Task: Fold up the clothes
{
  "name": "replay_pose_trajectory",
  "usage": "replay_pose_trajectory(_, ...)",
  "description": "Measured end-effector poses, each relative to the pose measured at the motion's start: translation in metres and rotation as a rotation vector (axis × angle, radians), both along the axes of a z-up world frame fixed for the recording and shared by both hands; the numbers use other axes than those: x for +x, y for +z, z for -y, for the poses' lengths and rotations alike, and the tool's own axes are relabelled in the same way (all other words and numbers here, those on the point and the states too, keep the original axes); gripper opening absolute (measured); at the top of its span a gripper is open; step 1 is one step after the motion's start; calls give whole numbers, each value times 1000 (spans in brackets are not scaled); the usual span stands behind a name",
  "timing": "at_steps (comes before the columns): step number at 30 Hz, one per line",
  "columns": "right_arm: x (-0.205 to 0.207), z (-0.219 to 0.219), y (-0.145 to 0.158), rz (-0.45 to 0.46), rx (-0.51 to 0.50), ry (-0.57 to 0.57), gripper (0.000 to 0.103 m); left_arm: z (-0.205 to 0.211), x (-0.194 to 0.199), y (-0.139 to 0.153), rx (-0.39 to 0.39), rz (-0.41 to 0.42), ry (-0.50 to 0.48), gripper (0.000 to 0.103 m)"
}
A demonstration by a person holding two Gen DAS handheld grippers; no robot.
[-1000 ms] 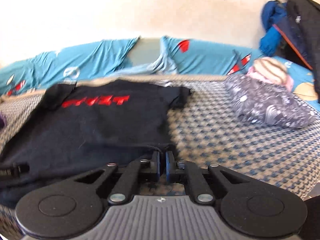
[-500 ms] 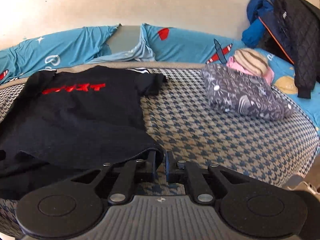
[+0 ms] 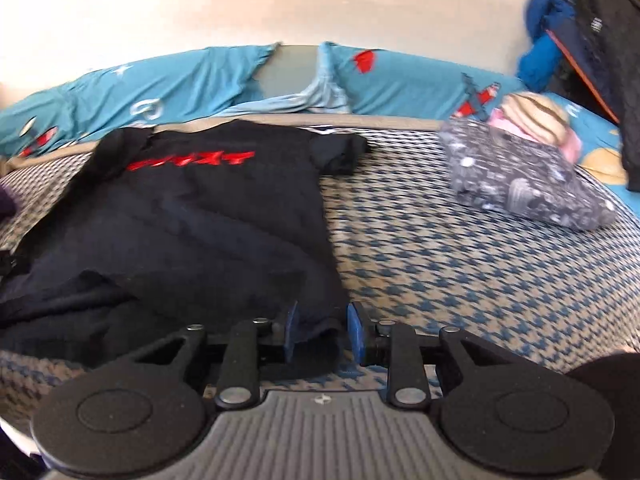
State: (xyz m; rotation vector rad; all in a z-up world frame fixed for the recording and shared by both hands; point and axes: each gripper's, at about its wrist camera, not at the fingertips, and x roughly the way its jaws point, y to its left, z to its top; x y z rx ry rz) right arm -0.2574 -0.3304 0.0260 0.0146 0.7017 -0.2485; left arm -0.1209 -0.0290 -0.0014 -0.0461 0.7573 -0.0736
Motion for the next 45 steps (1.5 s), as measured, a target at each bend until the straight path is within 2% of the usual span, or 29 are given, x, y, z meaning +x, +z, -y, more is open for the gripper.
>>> replay_pose_trajectory(4,13,-18,-12,-57,-29,103,27,-1,0,0,-2,-4,3,103)
replay_pose_trajectory(7,21,-30,-22,-81,-73,141,27,-1,0,-1,-9,-8,9,103)
replay_pose_trajectory(10,26,-37,-27,-93,-70,189,30,-1,0,-1,-13,-9,11,103)
replay_pose_trajectory(12,27,-41,-28,-80,-59,225,36,-1,1,-2,-13,-10,11,103)
replay_pose_trajectory(14,29,-46,-29,-62,-66,256,39,0,1,-3,-13,-12,10,103)
replay_pose_trajectory(19,41,-58,-38,-55,-88,312,39,1,2,-4,-8,-15,13,103)
replay_pose_trajectory(24,49,-65,-45,-34,-133,291,36,-1,4,-6,-8,-22,29,103)
replay_pose_trajectory(25,50,-65,-45,-27,-132,288,32,-2,5,-6,-7,-23,33,103)
replay_pose_trajectory(26,48,-63,-44,-29,-124,279,17,-2,5,-6,-5,-25,37,103)
replay_pose_trajectory(27,44,-60,-43,-36,-113,268,7,-3,5,-7,-1,-28,42,103)
replay_pose_trajectory(29,38,-54,-39,-49,-89,246,2,-4,6,-7,9,-32,56,103)
replay_pose_trajectory(37,10,-30,-26,-102,5,156,2,-15,9,-7,-6,-43,103,103)
replay_pose_trajectory(41,-3,-26,-17,-72,44,150,3,-15,8,-7,-6,-46,112,103)
replay_pose_trajectory(45,-12,-22,-10,-16,51,105,13,-16,8,-7,-5,-45,109,103)
